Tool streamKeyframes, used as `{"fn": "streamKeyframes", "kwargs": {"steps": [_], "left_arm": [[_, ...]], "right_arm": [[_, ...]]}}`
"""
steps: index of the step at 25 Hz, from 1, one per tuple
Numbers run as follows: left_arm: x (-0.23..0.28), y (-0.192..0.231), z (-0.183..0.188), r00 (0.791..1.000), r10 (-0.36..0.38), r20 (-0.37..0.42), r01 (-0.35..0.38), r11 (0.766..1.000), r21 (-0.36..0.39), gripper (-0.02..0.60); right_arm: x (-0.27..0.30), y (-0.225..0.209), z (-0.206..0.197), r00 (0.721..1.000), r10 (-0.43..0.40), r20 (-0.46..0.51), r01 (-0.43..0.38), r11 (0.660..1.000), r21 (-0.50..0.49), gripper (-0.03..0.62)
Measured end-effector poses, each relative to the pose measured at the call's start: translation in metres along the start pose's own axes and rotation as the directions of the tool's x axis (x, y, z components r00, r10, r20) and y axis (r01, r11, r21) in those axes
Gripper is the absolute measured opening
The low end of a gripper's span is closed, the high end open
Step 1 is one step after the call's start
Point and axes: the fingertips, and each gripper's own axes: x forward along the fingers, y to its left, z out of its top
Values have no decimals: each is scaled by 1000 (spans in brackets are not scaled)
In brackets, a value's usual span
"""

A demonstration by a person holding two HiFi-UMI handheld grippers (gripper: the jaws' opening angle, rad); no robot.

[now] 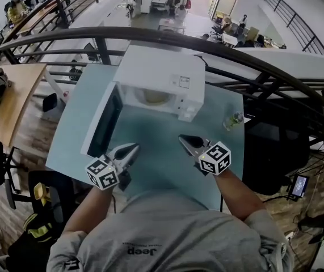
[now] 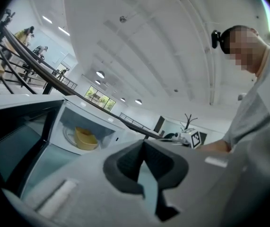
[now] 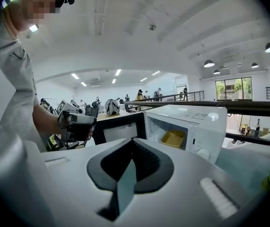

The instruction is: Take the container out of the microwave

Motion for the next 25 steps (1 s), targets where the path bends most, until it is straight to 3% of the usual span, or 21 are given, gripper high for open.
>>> {"fn": "streamKeyframes", "kwargs": {"steps": [13,25], "left_arm": [[23,45,-2,999,-15,-49,15,1000,10,26],[17,78,-17,997,1,-81,-3,1000,-28,26]], "right_arm": [[85,-52,16,992,-96,-80,81,981,-175,5],[180,-94,-13,959,-142,-244,49,935,-352,74]]}}
